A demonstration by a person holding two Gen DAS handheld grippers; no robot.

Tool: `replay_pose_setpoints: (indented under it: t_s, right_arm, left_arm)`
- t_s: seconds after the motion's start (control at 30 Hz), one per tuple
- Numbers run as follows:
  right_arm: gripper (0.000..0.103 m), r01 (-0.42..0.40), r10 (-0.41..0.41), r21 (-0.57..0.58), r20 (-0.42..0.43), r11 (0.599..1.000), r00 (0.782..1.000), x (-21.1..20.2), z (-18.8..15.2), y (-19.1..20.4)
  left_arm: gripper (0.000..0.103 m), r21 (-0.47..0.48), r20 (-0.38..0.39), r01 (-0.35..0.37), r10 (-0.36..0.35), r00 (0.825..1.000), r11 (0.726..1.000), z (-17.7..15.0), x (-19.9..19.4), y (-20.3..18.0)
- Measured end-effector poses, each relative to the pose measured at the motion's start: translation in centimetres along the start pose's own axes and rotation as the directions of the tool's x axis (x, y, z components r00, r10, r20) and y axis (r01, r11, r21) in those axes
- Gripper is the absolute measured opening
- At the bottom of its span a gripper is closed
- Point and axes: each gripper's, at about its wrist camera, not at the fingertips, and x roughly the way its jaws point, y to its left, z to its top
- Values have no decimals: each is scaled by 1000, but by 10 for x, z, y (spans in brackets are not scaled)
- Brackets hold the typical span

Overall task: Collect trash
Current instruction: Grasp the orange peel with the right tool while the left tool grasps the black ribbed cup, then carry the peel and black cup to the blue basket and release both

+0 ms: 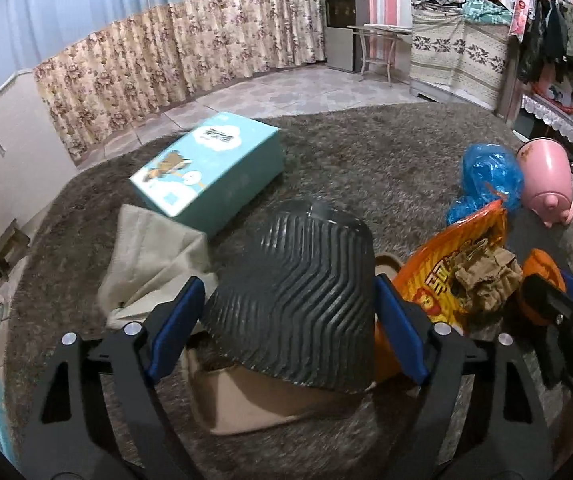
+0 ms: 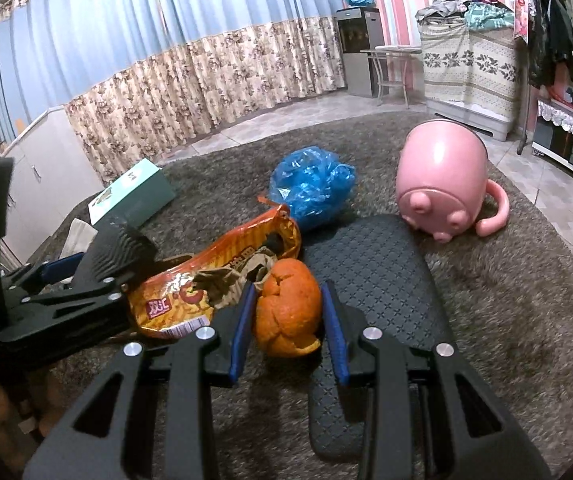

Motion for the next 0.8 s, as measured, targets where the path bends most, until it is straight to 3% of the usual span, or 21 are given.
replay_pose_setpoints:
  t_s: [0.2, 0.3, 0.5, 0.8]
  right_arm:
    - [34, -16, 16, -35, 2, 999, 1000, -7, 2, 15]
    - [34, -36, 37, -68, 8, 997, 999, -13, 2, 33]
    - [34, -127, 129, -169, 4, 978, 992, -29, -5, 85]
    - [34, -282, 280, -336, -55, 899, 958, -47, -28, 178]
  left_arm:
    - [82, -99, 73, 19, -12, 997, 995, -6, -48, 34]
    - [82, -144, 121, -1, 19, 992, 990, -16, -80, 58]
    - [82, -213, 148, -127, 160, 976, 969, -50, -138, 112]
    - [80, -352, 108, -292, 348, 931, 889, -117, -202, 208]
